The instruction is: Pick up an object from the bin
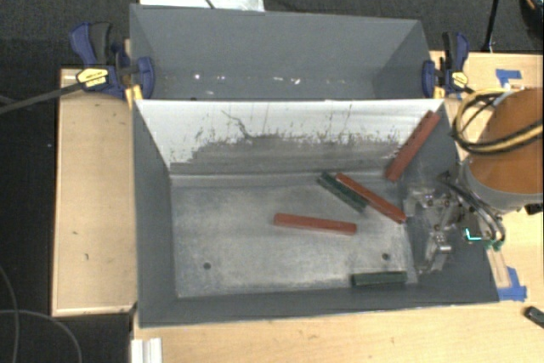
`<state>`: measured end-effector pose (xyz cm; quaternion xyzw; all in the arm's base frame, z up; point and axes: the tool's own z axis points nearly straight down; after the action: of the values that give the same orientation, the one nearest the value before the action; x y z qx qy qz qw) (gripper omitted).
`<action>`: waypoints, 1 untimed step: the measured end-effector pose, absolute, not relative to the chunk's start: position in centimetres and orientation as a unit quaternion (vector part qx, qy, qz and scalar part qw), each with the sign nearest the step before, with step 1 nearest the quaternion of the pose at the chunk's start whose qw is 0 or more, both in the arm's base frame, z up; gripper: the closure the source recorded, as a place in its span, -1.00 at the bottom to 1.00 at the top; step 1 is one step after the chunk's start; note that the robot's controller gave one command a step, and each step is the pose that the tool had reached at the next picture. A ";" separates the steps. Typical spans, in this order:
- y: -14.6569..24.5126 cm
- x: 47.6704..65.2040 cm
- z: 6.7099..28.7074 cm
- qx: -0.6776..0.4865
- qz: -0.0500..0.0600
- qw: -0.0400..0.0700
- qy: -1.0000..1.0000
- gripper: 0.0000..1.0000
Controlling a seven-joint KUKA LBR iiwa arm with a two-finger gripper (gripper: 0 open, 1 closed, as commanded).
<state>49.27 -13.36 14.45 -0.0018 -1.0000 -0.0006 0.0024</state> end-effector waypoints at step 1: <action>-4.7 55.8 6.7 -0.013 -0.003 -0.002 -1.000 -1.00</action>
Offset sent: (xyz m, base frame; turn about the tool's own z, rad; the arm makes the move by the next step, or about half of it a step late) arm 0.0634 0.0803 -0.0745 0.0302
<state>55.80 -4.66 6.73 -0.0130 -0.9999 -0.0026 -0.0019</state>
